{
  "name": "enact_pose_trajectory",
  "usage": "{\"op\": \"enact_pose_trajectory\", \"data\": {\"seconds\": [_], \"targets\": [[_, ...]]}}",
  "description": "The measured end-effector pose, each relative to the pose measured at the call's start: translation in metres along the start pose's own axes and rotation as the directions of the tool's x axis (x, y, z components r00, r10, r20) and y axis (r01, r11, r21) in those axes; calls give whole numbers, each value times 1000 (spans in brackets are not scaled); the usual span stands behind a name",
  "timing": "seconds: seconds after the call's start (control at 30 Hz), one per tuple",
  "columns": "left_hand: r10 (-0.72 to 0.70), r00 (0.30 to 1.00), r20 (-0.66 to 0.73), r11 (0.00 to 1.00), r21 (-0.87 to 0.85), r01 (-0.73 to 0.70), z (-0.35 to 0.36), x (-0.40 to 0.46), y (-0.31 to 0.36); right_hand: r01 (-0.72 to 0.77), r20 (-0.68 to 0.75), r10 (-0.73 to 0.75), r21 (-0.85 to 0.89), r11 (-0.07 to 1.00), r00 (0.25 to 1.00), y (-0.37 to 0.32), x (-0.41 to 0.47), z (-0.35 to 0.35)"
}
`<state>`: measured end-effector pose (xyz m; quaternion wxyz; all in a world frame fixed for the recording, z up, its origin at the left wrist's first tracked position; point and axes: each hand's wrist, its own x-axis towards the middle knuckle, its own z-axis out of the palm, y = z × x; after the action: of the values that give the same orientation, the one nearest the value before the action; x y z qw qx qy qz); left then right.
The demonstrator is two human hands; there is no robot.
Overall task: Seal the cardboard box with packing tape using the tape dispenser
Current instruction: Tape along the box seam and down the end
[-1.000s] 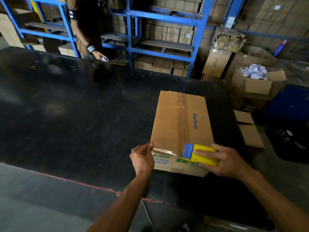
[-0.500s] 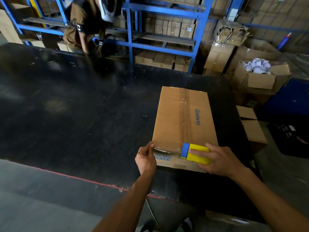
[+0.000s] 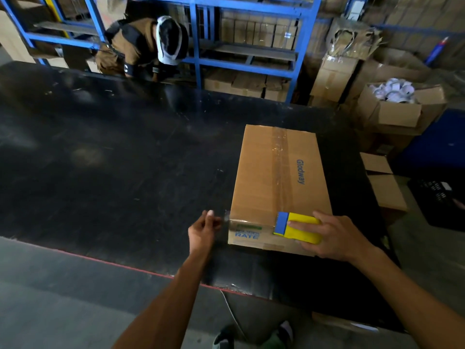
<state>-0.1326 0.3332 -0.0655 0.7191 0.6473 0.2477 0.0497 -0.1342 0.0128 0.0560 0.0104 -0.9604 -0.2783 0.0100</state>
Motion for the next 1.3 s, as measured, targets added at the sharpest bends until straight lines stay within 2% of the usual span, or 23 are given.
{"op": "enact_pose_trajectory", "data": {"seconds": [0.03,0.07,0.1,0.13,0.17,0.2,0.23,0.27,0.3,0.33,0.4,0.5,0.63,0.87,1.0,1.1,1.2,1.3], "targets": [[89,996,-28,986,146,-84,-2,2,0,1,-3,-1,1,1000,1000,0,0,0],[231,973,-19,921,325,-213,-3,2,3,-1,-8,1,5,1000,1000,1,0,1],[415,909,46,796,465,-387,1,1,7,-3,-12,3,10,1000,1000,1,0,2],[604,779,166,607,538,-585,8,-2,14,-6,-18,7,13,1000,1000,2,0,3],[732,603,317,381,544,-748,19,-3,19,-10,-27,10,12,1000,1000,2,1,4],[767,427,479,159,503,-849,30,-2,23,-12,-34,13,7,1000,999,3,1,6],[726,292,623,-19,442,-897,38,1,23,-17,-34,17,1,1000,999,3,1,7],[641,209,738,-146,385,-911,42,7,19,-24,-33,23,-7,1000,999,3,1,7],[551,169,817,-231,343,-910,43,15,13,-30,-32,29,-12,999,999,4,1,6],[477,160,864,-276,320,-907,41,23,7,-32,-29,32,-17,999,999,3,1,5],[407,160,900,-295,295,-909,34,36,-2,-25,-32,24,-24,999,999,2,1,4],[424,137,895,-274,271,-923,36,43,-6,16,-65,-17,-8,1000,998,-2,0,3],[462,144,875,-209,266,-941,38,44,-8,35,-82,-37,-22,999,996,-4,-3,5],[412,176,894,-190,273,-943,34,40,3,69,-44,-71,-45,997,996,22,-23,-9],[325,163,931,-180,230,-956,29,49,7,38,-38,-39,-32,999,998,68,-63,-12],[193,141,971,-175,176,-969,24,56,16,29,-1,-29,-10,1000,1000,77,-65,-8],[126,138,982,-263,167,-950,24,53,24,33,-8,-34,-21,999,999,78,-63,-8],[182,128,975,-386,191,-902,41,34,27,47,-37,-47,-17,999,998,83,-63,-9]]}}
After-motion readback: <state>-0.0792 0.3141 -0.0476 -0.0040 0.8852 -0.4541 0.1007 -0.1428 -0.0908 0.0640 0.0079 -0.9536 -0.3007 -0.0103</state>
